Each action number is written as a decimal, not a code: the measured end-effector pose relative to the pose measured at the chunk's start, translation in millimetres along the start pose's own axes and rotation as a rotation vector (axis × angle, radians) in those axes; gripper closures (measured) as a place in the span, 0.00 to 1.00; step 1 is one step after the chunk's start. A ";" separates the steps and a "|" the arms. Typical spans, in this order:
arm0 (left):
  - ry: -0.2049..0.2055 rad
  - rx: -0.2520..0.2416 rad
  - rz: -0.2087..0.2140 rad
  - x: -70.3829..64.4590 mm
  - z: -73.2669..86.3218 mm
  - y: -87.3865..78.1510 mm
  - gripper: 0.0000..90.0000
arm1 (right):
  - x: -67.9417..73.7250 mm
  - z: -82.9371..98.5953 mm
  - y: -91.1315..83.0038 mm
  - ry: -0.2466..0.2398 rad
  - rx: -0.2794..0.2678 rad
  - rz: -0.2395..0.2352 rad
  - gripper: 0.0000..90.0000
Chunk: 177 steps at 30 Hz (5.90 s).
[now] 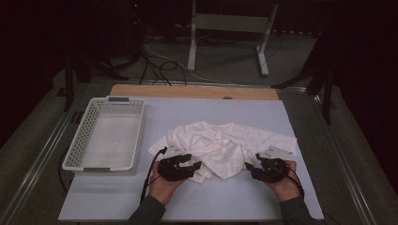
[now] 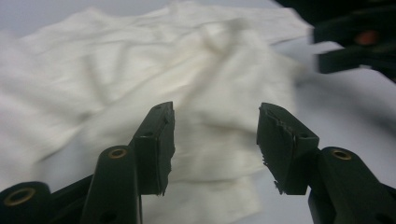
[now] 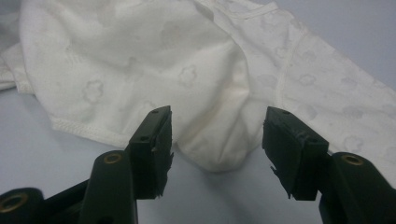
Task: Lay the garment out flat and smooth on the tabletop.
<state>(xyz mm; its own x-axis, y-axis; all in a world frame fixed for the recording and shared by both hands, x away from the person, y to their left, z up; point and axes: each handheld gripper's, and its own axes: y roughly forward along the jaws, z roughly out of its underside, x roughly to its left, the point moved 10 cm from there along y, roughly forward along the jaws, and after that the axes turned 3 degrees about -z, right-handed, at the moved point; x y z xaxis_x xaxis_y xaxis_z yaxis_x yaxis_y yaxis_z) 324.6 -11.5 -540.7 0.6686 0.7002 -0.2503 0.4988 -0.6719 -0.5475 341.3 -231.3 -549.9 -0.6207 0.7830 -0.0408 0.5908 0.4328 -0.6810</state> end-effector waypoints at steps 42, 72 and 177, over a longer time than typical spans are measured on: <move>0.186 0.253 0.328 -103.2 49.2 16.8 0.99 | -5.9 7.8 -12.1 0.048 -0.024 -0.003 0.45; 0.129 0.065 0.087 -27.3 36.1 -20.7 0.57 | 22.1 26.7 -7.7 0.045 0.035 -0.027 0.47; 0.032 0.299 -0.155 50.7 73.7 -54.1 0.99 | 42.9 69.8 -24.3 0.166 0.172 -0.172 0.98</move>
<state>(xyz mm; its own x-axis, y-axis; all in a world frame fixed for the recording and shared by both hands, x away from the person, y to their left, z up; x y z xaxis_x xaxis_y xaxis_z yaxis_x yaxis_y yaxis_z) 290.8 78.1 -582.6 0.6171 0.7772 -0.1230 0.4154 -0.4545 -0.7880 264.4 -239.4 -586.2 -0.6031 0.7731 0.1967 0.3793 0.4949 -0.7818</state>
